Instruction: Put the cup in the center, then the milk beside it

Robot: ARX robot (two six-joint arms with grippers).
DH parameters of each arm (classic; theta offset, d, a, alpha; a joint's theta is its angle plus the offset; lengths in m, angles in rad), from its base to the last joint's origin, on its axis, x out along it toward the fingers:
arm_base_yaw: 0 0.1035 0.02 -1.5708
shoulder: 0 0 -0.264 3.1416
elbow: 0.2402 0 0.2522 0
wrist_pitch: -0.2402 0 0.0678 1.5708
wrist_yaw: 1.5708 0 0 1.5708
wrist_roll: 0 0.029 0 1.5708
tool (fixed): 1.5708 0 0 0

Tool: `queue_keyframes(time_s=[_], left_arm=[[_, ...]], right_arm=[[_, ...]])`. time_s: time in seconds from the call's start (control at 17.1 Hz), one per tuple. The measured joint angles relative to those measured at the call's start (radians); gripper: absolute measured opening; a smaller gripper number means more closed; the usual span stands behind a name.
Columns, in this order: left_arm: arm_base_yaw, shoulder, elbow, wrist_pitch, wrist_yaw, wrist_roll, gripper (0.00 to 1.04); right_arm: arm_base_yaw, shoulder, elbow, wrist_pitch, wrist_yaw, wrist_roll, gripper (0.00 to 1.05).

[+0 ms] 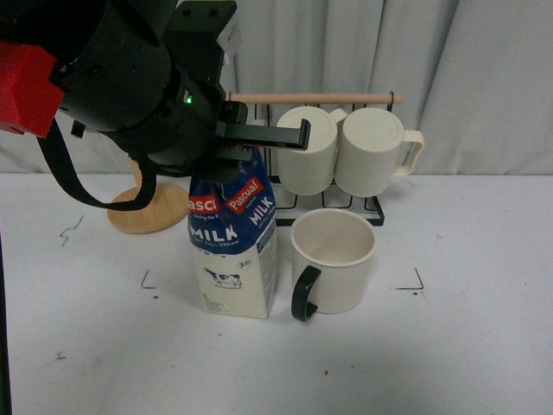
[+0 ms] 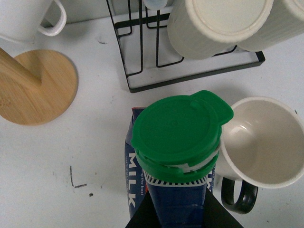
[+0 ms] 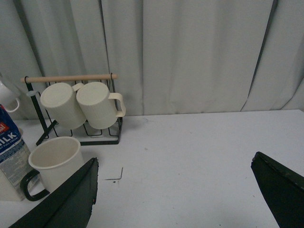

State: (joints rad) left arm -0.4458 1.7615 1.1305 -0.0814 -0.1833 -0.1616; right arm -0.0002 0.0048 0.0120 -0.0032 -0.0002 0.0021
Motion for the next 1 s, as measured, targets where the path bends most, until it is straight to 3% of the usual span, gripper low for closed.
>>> queue_keyframes(time_s=[0.12,0.29,0.64,0.88,1.0], left_arm=[[-0.003,0.000,0.000,-0.012,0.000,-0.015,0.07],[0.001,-0.010,0.015,-0.032,0.032,-0.079,0.45],[0.096,-0.211,-0.077,0.112,0.077,-0.172,0.99],[0.177,-0.543,-0.259,0.216,0.030,-0.152,0.96],[0.209,-0.690,-0.449,0.472,-0.033,0.007,0.76]], right_arm=[[0.000,0.000,0.000,0.000,0.000,0.000,0.98],[0.000,0.000,0.000,0.000,0.000,0.000,0.98],[0.000,0.000,0.000,0.000,0.000,0.000,0.98],[0.000,0.000,0.000,0.000,0.000,0.000,0.98],[0.000,0.000,0.000,-0.001,0.000,0.000,0.98]])
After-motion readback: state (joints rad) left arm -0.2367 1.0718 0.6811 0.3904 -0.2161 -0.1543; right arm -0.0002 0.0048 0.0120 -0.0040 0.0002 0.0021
